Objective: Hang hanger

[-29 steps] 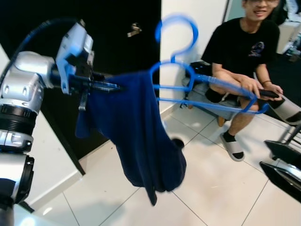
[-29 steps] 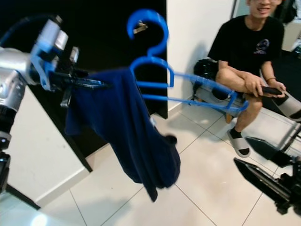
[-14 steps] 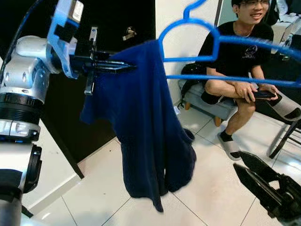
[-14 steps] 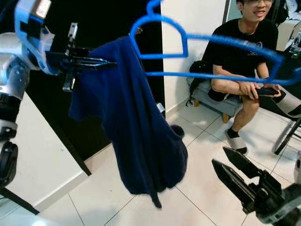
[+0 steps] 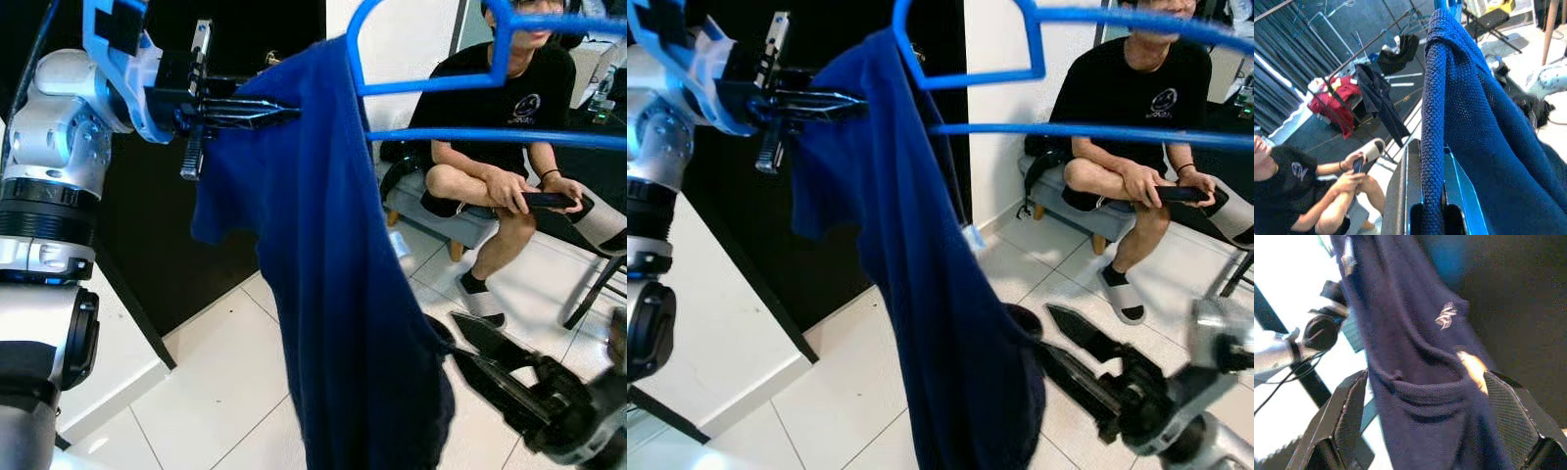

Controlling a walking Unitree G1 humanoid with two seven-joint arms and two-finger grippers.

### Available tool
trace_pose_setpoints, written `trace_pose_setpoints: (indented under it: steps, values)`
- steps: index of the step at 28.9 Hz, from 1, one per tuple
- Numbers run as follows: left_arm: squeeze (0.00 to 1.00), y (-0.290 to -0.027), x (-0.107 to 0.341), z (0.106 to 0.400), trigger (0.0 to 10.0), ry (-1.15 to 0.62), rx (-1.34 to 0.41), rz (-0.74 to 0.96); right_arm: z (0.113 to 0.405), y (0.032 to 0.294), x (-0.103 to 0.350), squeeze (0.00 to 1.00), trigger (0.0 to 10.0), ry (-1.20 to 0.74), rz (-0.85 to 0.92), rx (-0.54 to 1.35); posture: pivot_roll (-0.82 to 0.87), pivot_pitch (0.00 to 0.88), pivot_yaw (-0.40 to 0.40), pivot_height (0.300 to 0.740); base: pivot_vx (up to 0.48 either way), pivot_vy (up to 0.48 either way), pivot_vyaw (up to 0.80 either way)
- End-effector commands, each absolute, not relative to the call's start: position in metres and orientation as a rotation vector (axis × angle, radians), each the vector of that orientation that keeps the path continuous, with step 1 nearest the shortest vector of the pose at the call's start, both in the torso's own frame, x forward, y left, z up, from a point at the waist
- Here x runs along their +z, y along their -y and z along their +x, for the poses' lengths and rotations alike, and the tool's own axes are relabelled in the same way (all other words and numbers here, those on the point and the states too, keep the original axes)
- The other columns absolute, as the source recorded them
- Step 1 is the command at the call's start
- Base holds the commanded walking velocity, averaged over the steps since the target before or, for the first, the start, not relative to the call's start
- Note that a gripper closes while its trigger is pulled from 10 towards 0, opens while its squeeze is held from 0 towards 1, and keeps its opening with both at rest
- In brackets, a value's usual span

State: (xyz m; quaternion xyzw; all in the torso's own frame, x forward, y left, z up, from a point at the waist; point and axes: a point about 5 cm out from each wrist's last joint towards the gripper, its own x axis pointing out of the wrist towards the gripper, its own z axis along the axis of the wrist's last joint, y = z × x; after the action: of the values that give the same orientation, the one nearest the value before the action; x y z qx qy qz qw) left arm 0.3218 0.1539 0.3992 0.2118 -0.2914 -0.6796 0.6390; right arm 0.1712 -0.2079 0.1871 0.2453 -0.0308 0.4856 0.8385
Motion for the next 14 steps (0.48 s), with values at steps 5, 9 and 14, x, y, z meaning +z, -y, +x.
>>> trace_pose_setpoints:
  steps: [5, 9, 14]
  values:
    - [0.0, -0.151, 0.411, 0.316, 0.0, 0.726, -1.576, 0.481, 0.178, 0.194, 0.185, 0.0, 9.0, 0.002, 0.455, 1.099, -0.05, 0.025, 0.077, 0.74, 0.0, 0.0, 0.0]
    - [0.0, -0.149, 0.413, 0.315, 0.0, 0.732, -1.576, 0.481, 0.18, 0.19, 0.183, 0.0, 0.0, -0.026, 0.432, 1.112, -0.04, 0.026, 0.078, 0.74, 0.0, 0.0, 0.0]
    - [0.0, -0.147, 0.416, 0.315, 0.0, 0.746, -1.571, 0.479, 0.181, 0.188, 0.179, 0.0, 0.0, -0.056, 0.398, 1.094, -0.05, 0.027, 0.081, 0.74, 0.0, 0.0, 0.0]
